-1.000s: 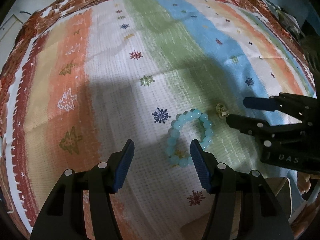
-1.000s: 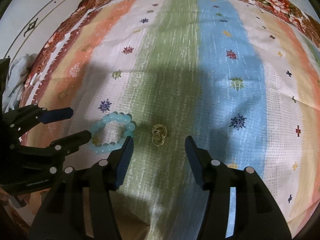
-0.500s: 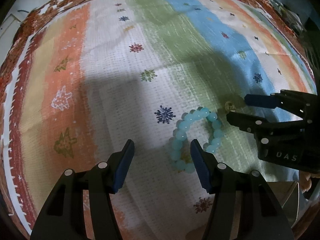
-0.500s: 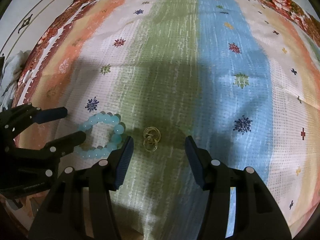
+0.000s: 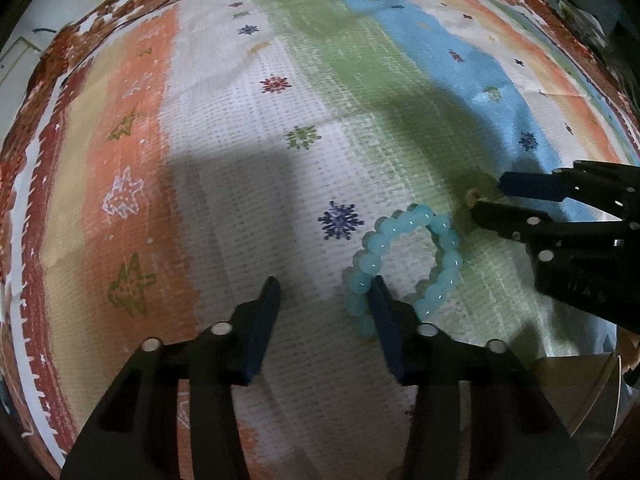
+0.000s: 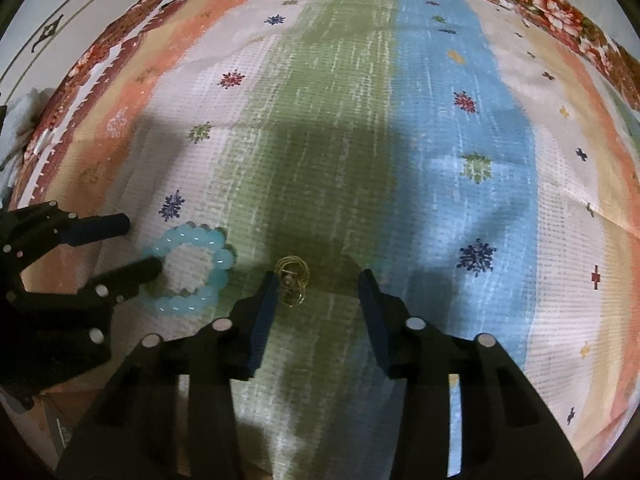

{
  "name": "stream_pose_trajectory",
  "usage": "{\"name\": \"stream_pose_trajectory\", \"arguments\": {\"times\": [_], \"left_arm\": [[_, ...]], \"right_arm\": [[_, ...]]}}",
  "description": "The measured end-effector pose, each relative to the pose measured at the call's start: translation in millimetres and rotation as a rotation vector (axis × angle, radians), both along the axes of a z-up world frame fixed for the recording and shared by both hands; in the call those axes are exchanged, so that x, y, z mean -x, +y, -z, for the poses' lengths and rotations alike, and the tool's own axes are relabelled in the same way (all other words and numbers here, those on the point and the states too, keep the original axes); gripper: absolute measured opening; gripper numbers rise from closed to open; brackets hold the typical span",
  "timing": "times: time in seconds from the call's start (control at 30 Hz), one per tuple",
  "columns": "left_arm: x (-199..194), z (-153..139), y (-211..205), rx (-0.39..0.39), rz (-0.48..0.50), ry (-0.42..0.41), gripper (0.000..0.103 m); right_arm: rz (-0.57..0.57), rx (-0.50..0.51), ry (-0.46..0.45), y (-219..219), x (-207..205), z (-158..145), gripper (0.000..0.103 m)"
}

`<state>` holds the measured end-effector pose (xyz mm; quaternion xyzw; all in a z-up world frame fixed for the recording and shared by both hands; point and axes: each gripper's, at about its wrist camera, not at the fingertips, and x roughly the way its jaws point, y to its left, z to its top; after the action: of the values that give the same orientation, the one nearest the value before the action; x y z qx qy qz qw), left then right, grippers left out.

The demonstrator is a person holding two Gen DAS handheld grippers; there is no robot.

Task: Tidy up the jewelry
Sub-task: 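Close left tool on the light-blue bracelet while right tool grips the gold ring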

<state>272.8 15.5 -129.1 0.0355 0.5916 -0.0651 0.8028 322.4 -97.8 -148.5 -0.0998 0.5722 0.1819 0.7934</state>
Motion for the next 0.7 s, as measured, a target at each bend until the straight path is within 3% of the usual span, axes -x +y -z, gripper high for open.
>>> {"name": "stream_pose_trajectory", "arguments": {"times": [0.03, 0.07, 0.7], "left_arm": [[0, 0, 2, -0.008, -0.010, -0.006, 0.024], [-1, 0, 4, -0.015, -0.019, -0.006, 0.011], [4, -20, 9, 0.018, -0.037, -0.048, 0.011]], "right_arm": [[-0.002, 0.001, -0.004, 0, 0, 0, 0.030], [-0.002, -0.008, 0.000, -1, -1, 0, 0.016], [-0.030, -0.025, -0.051, 1, 10, -17, 0.014]]}}
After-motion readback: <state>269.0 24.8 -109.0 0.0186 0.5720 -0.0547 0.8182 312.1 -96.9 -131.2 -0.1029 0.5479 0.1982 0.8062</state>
